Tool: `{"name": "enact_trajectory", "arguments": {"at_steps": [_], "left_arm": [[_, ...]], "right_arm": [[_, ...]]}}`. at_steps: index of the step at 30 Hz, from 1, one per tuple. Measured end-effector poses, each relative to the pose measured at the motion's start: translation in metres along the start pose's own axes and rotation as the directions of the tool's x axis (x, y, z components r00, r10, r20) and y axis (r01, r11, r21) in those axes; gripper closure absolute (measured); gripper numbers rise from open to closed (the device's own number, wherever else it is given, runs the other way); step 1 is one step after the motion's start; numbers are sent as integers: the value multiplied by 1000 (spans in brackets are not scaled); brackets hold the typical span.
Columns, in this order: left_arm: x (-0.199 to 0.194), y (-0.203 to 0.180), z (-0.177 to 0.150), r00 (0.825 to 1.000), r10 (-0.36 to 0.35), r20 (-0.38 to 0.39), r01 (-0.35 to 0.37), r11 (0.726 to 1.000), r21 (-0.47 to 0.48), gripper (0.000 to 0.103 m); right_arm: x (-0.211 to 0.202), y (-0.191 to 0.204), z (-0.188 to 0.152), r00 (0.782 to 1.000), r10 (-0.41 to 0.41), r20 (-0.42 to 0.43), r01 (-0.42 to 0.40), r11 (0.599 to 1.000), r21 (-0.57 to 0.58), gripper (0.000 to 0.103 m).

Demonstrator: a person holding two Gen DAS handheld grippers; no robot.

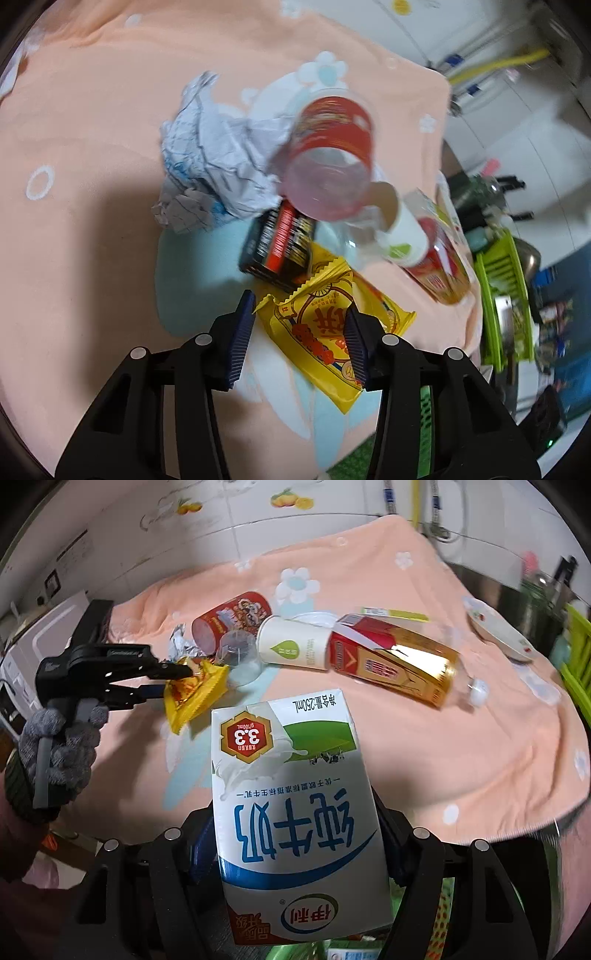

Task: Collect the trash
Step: 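Grasp the yellow snack bag with the left gripper while the right gripper lifts the white carton, then drop the yellow bag and white carton into the green basket with both grippers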

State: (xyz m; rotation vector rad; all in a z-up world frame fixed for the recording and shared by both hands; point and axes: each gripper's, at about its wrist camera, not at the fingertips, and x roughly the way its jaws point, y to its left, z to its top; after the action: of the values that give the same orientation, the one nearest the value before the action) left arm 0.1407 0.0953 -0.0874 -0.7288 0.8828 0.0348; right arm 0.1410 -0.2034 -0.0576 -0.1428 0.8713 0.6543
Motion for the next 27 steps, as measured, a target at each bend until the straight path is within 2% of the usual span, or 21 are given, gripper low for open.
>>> {"name": "enact_trajectory", "arguments": {"at_steps": [5,10,13,19,27], "left_arm": [[-20,-16,-12,999,-38,8,38,996,79,58],[-33,-39,-28,994,-106,-11,106,982,158,58],[-37,-62,-40,988,-147,-37,152,963,222,58],[-29,-99,-67,976,-187,-112,214,924,318,58],[0,-149,-115,954,-185,-236,273,861,429,58]], "right_arm": [[-20,-4,-20,999,-48,23,47,998,51,35],[-42,-17,-47,991,-135,20,132,983,125,35],[-55,-29,-68,983,-185,6,181,966,184,35],[-75,-49,-111,960,-278,-40,279,924,263,34],[-84,-69,-160,946,-309,-96,322,873,366,33]]}}
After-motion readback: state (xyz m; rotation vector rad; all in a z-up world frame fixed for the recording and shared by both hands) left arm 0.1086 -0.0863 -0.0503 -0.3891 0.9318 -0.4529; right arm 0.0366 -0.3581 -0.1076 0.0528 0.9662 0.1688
